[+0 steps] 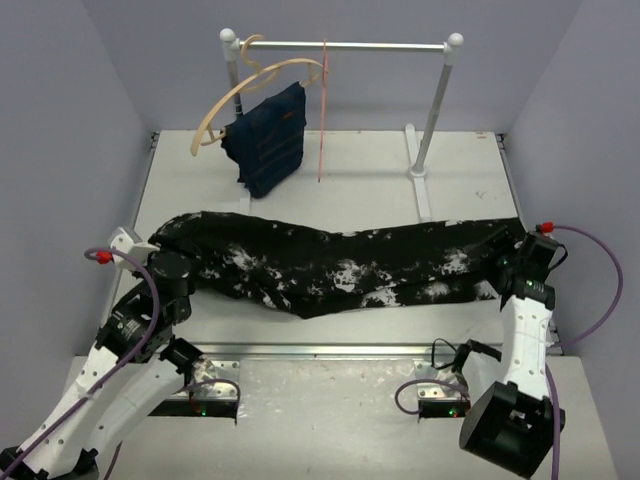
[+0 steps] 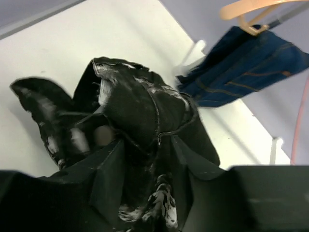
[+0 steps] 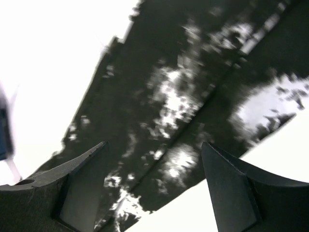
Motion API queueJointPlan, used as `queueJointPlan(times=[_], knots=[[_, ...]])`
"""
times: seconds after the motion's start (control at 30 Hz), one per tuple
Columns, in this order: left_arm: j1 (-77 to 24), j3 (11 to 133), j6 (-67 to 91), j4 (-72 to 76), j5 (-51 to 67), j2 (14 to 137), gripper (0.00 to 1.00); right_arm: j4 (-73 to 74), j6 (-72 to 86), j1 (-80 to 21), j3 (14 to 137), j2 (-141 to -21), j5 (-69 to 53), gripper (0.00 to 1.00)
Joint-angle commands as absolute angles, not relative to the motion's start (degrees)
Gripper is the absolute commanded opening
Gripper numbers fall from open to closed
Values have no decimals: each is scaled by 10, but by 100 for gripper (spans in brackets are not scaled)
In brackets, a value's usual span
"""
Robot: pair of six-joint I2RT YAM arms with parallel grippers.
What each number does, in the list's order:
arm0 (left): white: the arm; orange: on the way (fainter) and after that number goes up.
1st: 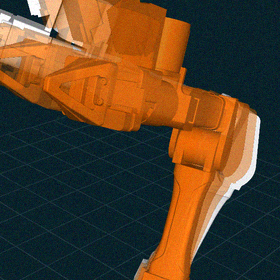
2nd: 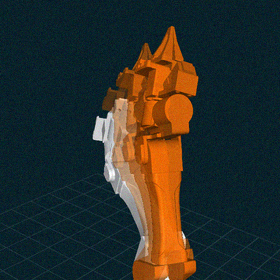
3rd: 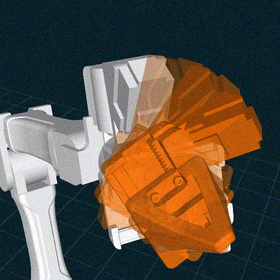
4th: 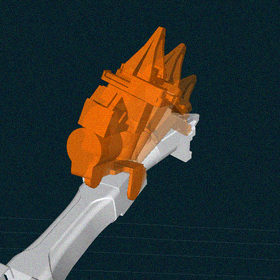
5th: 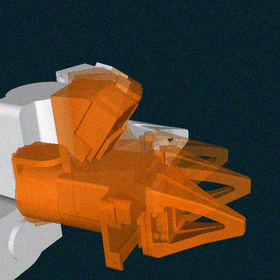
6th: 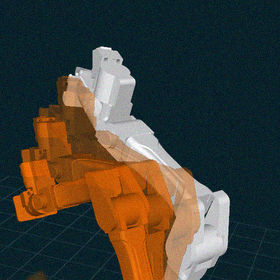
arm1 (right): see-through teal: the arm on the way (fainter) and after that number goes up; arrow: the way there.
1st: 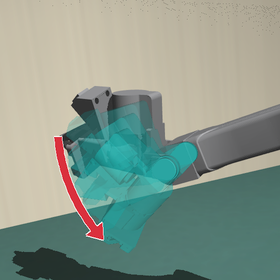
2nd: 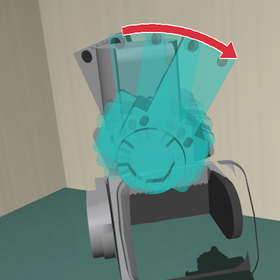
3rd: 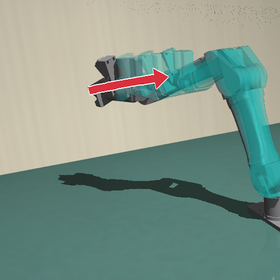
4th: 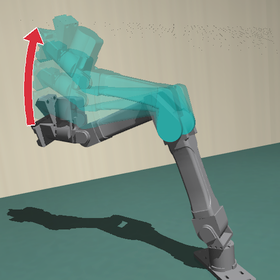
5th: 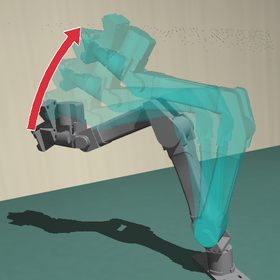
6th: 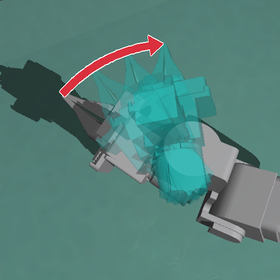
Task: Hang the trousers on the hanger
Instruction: Flatten out the trousers at the center of the board, then fold the trousers at the center of the board.
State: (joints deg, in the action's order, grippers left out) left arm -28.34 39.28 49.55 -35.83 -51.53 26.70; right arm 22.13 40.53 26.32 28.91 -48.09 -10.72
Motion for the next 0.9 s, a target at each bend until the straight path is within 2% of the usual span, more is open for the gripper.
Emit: queueJointPlan(times=[0.0,0.03,0.13,0.23,0.3,0.43,0.5,0.6,0.73,0.87], knots=[[-277,458,660,-539,-591,220,82,225,351,249,365,-484,-185,92],[-277,476,663,-566,-594,216,99,229,341,244,376,-490,-200,99],[-277,537,666,-623,-590,220,100,226,318,204,391,-502,-201,99],[-277,581,664,-662,-586,226,100,238,285,111,436,-550,-210,99],[-277,597,663,-673,-585,230,100,268,242,31,478,-623,-215,99],[-278,552,677,-659,-557,247,100,284,203,-147,519,-740,-126,99],[-278,493,666,-592,-460,303,100,272,211,-205,543,-794,-95,99],[-278,458,683,-556,-362,383,100,278,231,-251,575,-895,-59,99],[-278,442,724,-571,-296,500,100,342,296,-252,613,-986,-5,99],[-278,397,758,-574,-279,543,100,300,343,-253,545,-993,33,99]])
